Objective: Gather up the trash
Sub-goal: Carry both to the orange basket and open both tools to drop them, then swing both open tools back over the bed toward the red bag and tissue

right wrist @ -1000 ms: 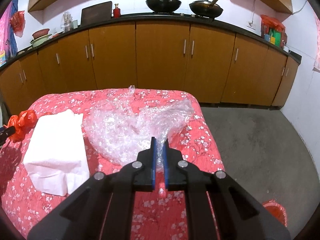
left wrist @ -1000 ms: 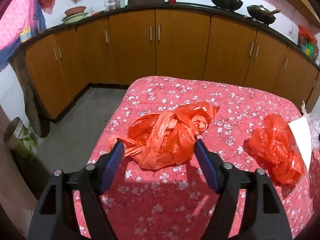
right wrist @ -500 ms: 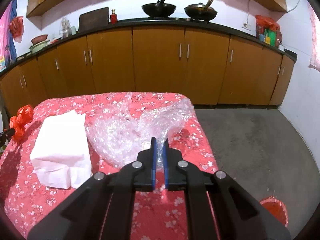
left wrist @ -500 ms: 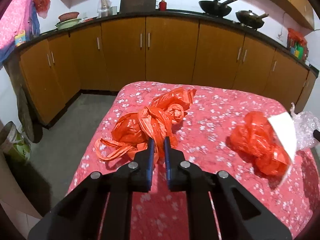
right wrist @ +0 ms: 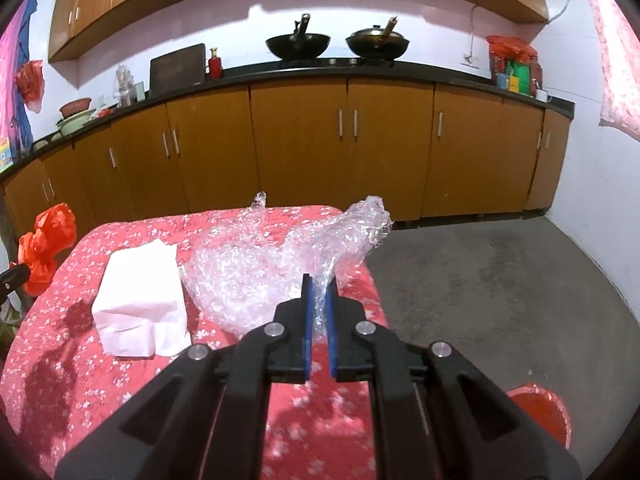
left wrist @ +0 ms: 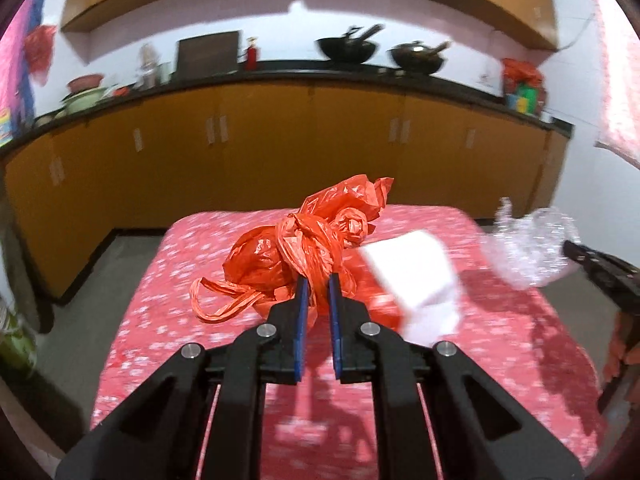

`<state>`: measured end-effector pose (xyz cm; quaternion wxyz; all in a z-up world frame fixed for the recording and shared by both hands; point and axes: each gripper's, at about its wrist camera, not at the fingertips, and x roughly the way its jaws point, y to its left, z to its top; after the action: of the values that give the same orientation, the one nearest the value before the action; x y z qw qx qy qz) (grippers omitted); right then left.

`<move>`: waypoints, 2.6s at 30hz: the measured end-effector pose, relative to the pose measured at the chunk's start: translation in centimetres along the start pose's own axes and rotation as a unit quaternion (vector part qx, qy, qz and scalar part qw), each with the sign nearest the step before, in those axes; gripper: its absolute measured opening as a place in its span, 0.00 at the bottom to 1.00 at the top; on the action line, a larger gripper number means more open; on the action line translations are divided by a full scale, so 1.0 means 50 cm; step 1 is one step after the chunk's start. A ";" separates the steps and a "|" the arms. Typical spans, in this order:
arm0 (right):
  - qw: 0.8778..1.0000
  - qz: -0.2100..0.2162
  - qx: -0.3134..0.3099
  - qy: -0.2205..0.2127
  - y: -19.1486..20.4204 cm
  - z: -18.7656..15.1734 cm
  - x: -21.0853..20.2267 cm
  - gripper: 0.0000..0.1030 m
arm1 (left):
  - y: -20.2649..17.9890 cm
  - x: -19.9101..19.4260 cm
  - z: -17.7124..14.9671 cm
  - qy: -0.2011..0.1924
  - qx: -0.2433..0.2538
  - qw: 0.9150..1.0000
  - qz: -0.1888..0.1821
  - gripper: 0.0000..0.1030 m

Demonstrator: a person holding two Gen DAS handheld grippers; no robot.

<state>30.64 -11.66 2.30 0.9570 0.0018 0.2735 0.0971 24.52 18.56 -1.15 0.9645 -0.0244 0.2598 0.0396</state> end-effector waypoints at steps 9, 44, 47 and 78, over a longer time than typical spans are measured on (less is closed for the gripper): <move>0.999 -0.026 0.032 -0.014 -0.099 -0.022 -0.072 0.07 | -0.155 -0.026 0.012 -0.011 0.041 0.996 -0.084 0.10; 0.945 -0.223 0.225 0.082 -0.622 -0.350 -0.155 0.07 | -0.761 0.063 -0.171 0.140 0.172 0.929 -0.295 0.10; 0.934 -0.234 0.252 0.094 -0.665 -0.388 -0.157 0.07 | -0.806 0.085 -0.197 0.168 0.178 0.922 -0.299 0.10; 0.938 -0.205 0.251 0.122 -0.737 -0.430 -0.093 0.28 | -0.951 0.196 -0.274 0.258 0.175 0.916 -0.250 0.25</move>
<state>22.30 -49.75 -15.63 0.8838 0.1738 0.3985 -0.1731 30.37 -29.08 -16.69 0.8310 0.0712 0.4881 -0.2571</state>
